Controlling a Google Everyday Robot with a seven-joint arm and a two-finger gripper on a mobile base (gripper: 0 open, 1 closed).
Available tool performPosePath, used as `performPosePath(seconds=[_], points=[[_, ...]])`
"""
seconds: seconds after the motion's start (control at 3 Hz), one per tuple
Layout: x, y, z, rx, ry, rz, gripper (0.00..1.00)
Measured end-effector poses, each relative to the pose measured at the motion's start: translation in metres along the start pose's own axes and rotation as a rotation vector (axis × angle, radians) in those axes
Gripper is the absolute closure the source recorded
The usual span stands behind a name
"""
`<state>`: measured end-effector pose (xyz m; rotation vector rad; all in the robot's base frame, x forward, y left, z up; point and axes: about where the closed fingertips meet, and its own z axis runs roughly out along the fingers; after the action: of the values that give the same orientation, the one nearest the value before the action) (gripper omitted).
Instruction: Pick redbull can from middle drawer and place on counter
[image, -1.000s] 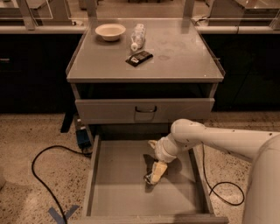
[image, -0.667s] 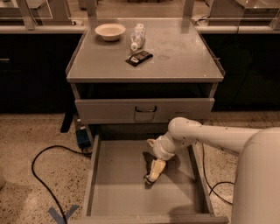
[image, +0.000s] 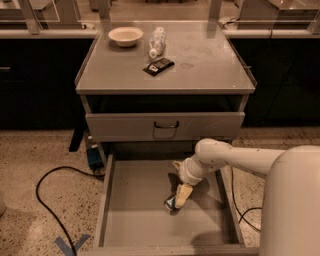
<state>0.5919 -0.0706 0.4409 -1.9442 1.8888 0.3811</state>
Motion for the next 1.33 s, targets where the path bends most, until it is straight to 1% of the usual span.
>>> performPosePath(seconds=[0.33, 0.67, 1.33], points=[[0.009, -0.001, 0.01, -0.004, 0.003, 0.009, 0.0], [0.014, 0.003, 0.027, -0.026, 0.0, 0.015, 0.0], [0.016, 0.02, 0.06, -0.086, 0.006, 0.011, 0.0]])
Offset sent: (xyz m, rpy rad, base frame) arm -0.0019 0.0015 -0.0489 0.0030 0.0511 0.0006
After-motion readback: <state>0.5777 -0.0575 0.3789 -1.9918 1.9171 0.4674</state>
